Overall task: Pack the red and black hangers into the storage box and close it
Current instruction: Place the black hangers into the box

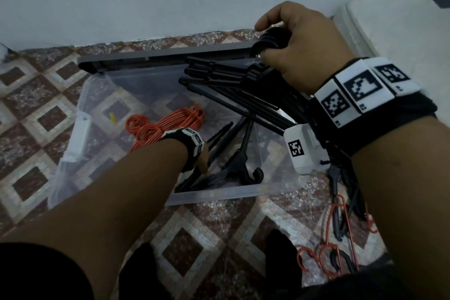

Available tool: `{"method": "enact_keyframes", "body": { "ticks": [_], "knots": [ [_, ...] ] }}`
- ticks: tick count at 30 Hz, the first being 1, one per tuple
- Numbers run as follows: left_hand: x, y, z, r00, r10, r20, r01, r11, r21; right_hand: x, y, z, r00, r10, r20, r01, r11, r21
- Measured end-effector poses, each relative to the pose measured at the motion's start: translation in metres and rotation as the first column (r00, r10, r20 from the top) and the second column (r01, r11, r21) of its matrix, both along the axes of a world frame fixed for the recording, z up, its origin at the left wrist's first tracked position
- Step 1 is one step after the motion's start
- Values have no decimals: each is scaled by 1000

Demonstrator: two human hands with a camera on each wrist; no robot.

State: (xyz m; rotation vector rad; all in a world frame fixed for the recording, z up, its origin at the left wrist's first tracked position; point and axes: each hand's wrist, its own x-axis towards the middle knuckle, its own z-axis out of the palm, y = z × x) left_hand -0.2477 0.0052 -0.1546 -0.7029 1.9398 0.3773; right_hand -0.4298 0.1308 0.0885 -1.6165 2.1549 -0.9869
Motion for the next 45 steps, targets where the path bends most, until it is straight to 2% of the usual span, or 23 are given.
{"method": "enact_keyframes", "body": {
  "ticks": [2,4,7,9,12,17,21,25,27,28,29,31,32,33,35,37,39,42,45],
  "knots": [
    [6,-3,8,999,-31,-31,28,993,-115,-1,0,0,1000,-13,2,13,1000,-6],
    [14,-13,28,989,-38,-144,1,970,-243,-1,-1,1,1000,-21,4,21,1000,-11],
    [23,-29,79,948,6,-320,-113,941,-318,0,-3,0,999,-41,-1,41,999,-19],
    [31,-34,115,892,19,-452,-201,912,-357,0,-3,0,999,-55,-3,55,998,-24],
    [41,-35,160,806,-15,-592,-264,886,-381,3,-1,2,996,-85,-18,84,995,-44],
    [48,-13,219,704,-80,-705,-298,869,-396,10,5,5,993,-121,-18,119,991,-64],
    [49,21,237,645,-78,-760,-350,854,-385,20,10,5,988,-141,-58,140,990,-32],
    [51,47,246,558,-2,-830,-485,811,-329,30,15,8,985,-162,-54,160,987,-34],
    [57,54,252,479,78,-875,-578,778,-247,35,15,7,990,-132,-42,131,991,-28],
    [60,57,255,411,165,-897,-626,766,-146,39,15,7,994,-108,-31,107,994,-21],
    [62,61,258,312,298,-902,-670,742,13,42,14,6,996,-84,-21,83,996,-9],
    [66,72,262,70,572,-817,-670,634,386,48,13,5,1000,-21,-17,22,999,26],
    [67,77,263,-6,645,-765,-623,595,507,51,12,5,1000,14,-20,-13,999,47],
    [69,81,261,-43,684,-728,-573,580,578,54,12,4,999,48,-23,-46,997,67],
    [71,86,256,-38,682,-731,-505,618,603,59,11,3,993,113,-22,-111,990,90],
    [73,88,250,44,576,-817,-483,728,487,63,10,1,986,169,6,-169,981,91],
    [76,88,248,114,472,-874,-454,807,376,66,10,1,976,211,48,-215,973,81],
    [80,85,246,167,410,-896,-400,859,319,68,8,0,960,249,127,-259,964,69],
    [82,80,243,191,203,-960,-437,894,102,70,4,-2,945,280,169,-293,955,54]
  ]
}}
